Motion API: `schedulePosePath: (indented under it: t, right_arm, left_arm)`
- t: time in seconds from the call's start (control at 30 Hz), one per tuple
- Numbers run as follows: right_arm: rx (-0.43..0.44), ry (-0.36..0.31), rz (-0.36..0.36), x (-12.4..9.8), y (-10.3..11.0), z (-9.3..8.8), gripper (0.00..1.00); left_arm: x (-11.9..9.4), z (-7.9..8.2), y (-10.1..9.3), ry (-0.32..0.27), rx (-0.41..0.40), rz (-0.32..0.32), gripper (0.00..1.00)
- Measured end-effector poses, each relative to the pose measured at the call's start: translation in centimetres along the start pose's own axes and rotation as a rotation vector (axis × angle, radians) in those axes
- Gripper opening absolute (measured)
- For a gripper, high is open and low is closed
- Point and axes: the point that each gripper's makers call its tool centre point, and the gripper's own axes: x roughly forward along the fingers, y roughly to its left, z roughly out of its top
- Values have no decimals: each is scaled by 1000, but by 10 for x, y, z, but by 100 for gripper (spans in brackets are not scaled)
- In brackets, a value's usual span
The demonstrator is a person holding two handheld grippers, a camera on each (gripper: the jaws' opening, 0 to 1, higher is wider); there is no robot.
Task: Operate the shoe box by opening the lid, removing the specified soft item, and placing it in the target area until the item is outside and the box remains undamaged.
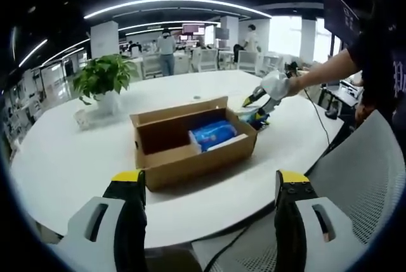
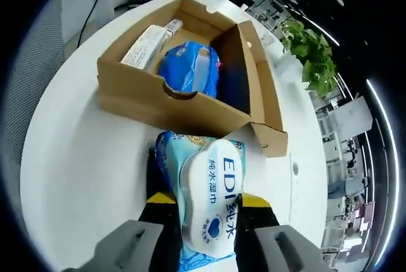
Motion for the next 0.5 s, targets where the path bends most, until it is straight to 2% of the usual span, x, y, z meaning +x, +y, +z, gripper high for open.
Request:
schedulePosePath:
  t: [0.1, 0.3, 0.5]
  right_arm:
    - [-12, 5, -1, 3, 3, -2, 25]
    - [24, -1, 2, 5, 2, -4, 26]
    - [10, -3, 11, 5, 5, -4, 29]
  left_arm:
    - [0, 0, 0, 0, 0, -1, 81]
    - [0, 0, 0, 0, -2, -2, 81]
    - [0, -1, 0, 1, -4, 0, 81]
